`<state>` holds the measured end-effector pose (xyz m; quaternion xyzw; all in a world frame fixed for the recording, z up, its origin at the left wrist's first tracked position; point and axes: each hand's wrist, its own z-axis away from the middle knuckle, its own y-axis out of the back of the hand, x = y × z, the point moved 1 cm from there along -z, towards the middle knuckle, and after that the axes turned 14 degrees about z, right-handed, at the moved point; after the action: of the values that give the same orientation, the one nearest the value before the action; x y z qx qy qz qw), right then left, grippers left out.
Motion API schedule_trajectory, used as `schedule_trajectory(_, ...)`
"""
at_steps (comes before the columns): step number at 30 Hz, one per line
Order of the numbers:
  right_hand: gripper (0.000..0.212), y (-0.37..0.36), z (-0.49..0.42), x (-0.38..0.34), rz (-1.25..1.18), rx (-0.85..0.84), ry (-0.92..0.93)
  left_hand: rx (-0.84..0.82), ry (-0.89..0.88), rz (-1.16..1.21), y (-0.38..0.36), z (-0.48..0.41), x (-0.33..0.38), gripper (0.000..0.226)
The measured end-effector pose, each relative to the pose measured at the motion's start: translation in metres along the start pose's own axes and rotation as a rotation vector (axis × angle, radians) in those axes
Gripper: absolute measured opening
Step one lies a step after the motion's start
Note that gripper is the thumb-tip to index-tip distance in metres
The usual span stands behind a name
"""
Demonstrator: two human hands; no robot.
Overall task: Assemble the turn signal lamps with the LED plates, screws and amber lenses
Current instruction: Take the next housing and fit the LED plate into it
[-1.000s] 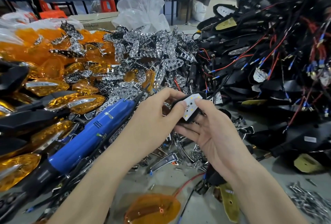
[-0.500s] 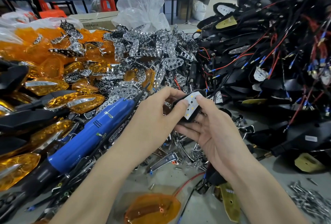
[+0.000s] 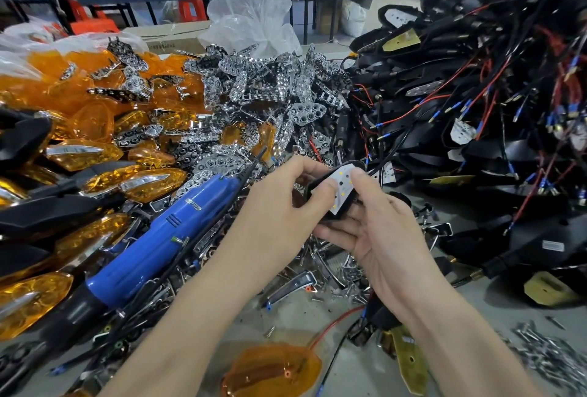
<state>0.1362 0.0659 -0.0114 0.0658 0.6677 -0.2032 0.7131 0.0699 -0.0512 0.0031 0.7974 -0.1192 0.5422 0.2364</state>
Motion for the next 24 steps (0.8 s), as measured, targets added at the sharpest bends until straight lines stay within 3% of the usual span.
schedule_trajectory(24, 0.037, 0.0006, 0.0000, -0.0005, -0.003, 0.027, -0.042, -0.008, 0.016, -0.020, -0.0007, 0.0002, -0.0019, 0.004)
